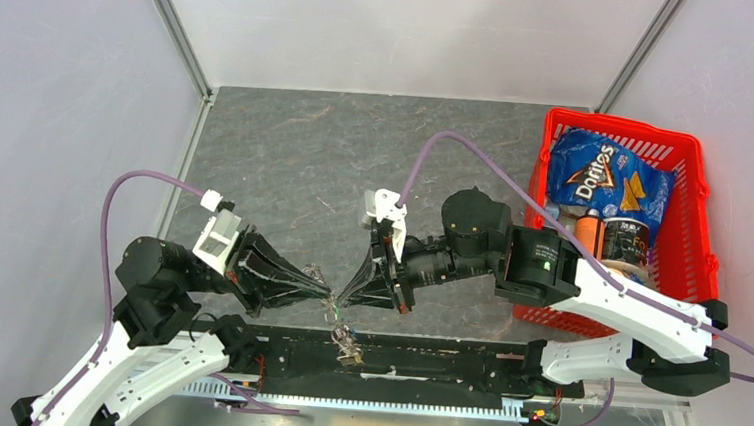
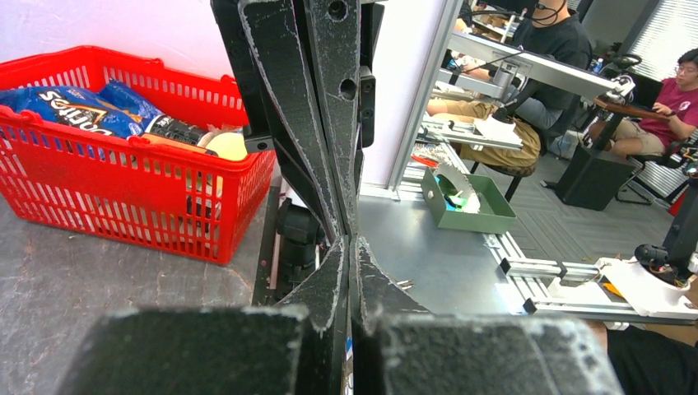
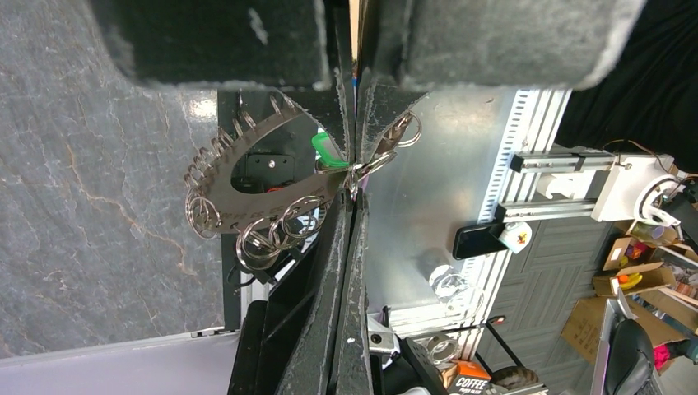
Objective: Put the keys on the keyring
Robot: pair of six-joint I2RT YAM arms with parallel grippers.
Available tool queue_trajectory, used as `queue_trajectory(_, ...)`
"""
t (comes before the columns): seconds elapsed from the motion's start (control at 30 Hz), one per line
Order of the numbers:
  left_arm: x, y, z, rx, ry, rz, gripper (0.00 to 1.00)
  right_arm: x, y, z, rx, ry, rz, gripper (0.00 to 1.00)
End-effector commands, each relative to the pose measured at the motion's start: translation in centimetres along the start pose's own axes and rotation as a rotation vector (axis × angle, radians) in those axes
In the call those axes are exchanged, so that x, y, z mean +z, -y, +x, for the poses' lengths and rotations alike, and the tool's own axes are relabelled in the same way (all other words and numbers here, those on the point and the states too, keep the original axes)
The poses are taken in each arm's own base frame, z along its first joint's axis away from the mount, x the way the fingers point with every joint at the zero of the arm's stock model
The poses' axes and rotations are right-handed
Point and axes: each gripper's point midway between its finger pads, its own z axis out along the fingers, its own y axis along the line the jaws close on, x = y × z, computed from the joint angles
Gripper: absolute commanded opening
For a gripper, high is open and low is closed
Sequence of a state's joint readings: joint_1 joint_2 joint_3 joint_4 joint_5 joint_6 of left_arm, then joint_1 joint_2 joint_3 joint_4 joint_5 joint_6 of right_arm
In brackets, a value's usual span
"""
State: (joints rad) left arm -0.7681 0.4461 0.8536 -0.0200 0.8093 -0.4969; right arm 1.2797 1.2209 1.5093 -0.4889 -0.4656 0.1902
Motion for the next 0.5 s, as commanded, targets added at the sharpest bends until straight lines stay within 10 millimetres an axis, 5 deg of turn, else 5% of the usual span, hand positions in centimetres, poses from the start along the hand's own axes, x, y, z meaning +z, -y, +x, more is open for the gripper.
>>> queue_trajectory(0.0,0.0,0.4,-2.7,0.061,0.096,-0.015,0.02,0.2,-0.4,0.6,-0.011,-0.009,-0.020,0.00)
queue_trajectory(0.37,0.0,0.3,-2.9,0.061,0.107,-0.028,0.02,-0.1,-0.1,0.5,-0.017,0.004,0.008,0.00)
queue_trajectory(0.47,0.0,0.2,-3.0,0.060,0.109,-0.031,0.02,-0.7,0.1,0.0,-0.022,0.026,0.042,0.16)
